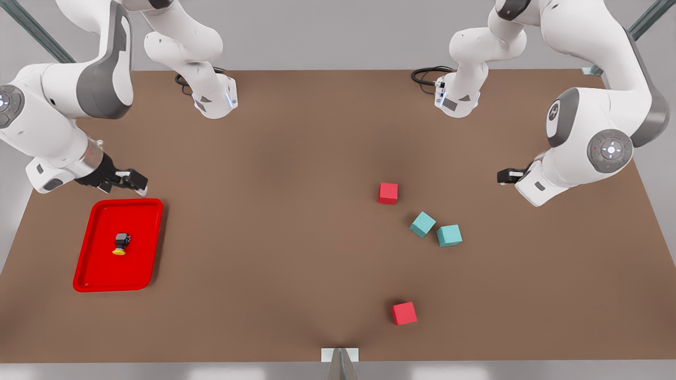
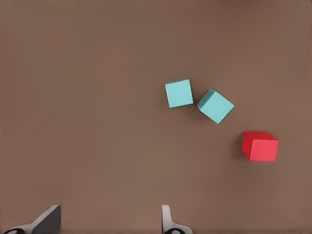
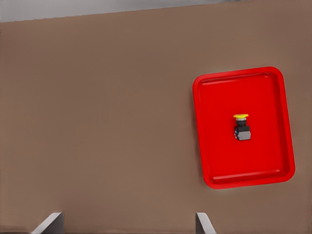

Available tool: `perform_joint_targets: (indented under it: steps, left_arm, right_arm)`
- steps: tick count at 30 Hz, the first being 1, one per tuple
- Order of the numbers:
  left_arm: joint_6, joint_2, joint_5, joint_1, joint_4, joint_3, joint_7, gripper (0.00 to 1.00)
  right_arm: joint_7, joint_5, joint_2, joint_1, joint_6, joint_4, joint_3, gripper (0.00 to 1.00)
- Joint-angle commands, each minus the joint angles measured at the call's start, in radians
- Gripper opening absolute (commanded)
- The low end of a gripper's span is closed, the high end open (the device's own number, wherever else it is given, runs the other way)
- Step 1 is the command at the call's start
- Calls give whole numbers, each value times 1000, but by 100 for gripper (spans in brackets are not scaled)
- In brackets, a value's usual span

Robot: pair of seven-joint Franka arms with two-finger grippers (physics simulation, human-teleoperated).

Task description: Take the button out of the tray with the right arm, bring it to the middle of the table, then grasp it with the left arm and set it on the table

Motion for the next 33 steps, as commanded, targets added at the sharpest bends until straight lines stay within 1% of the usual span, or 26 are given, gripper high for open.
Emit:
perform_joint_targets:
  steps: [1, 2, 4, 6, 8, 10, 12, 13, 16, 18, 20, 22, 23, 25, 26, 27, 29, 30, 31, 33]
  left_arm:
    - [2, -1, 5, 0, 0, 0, 21, 100]
    - [2, 7, 6, 0, 0, 0, 21, 100]
    - [2, 7, 6, 0, 0, 0, 21, 100]
    - [4, 8, 6, 0, 0, 0, 21, 100]
    - [5, 8, 6, 0, 0, 0, 21, 100]
    - [5, 10, 6, 0, 0, 0, 21, 100]
    - [5, 10, 6, 0, 0, 0, 21, 100]
    - [5, 11, 6, 0, 0, 0, 21, 100]
    - [5, 11, 6, 0, 0, 0, 21, 100]
    - [5, 13, 6, 0, 0, 0, 21, 100]
    - [5, 13, 6, 0, 0, 0, 21, 100]
    - [5, 13, 6, 0, 0, 0, 21, 100]
    - [5, 13, 6, 0, 0, 0, 21, 100]
    - [5, 13, 6, 0, 0, 0, 21, 100]
    - [5, 13, 8, 0, 0, 0, 21, 100]
    - [5, 13, 8, -1, 0, 0, 21, 100]
    - [5, 14, 18, -7, 0, 0, 21, 100]
    - [7, 16, 18, -7, 0, 0, 21, 100]
    - [7, 19, 18, -7, 0, 0, 21, 100]
    - [7, 17, 18, -7, 0, 0, 21, 100]
  right_arm:
    - [-234, 1, -1, -3, -24, 1, 0, 100]
    - [-232, -4, 2, -6, -23, -2, 0, 100]
    - [-240, -9, 152, -24, -8, 4, -8, 100]
    - [-243, -12, 262, -142, 75, 6, -7, 100]
    - [-243, -4, 361, -208, 120, 6, -7, 100]
    - [-232, -10, 425, -245, 199, 4, -7, 100]
    - [-218, -5, 476, -245, 267, 1, -7, 100]
    - [-263, -9, 508, -271, 325, 0, -5, 100]
    - [-459, 10, 551, -357, 469, 3, -5, 100]
    - [-482, 10, 566, -377, 523, 4, -5, 100]
    - [-482, 13, 589, -374, 623, 3, -2, 100]
    - [-482, 25, 589, -374, 629, -3, 0, 100]
    - [-494, 25, 588, -374, 598, -17, 1, 100]
    - [-505, 34, 580, -376, 597, -92, 7, 100]
    - [-508, 36, 562, -389, 603, -137, 27, 100]
    - [-508, 36, 548, -402, 604, -163, 43, 100]
    - [-530, 28, 534, -409, 614, -178, 44, 100]
    - [-530, 28, 532, -412, 627, -178, 44, 100]
    - [-534, 25, 531, -419, 719, -218, 44, 100]
    - [-570, 10, 523, -432, 732, -224, 44, 100]
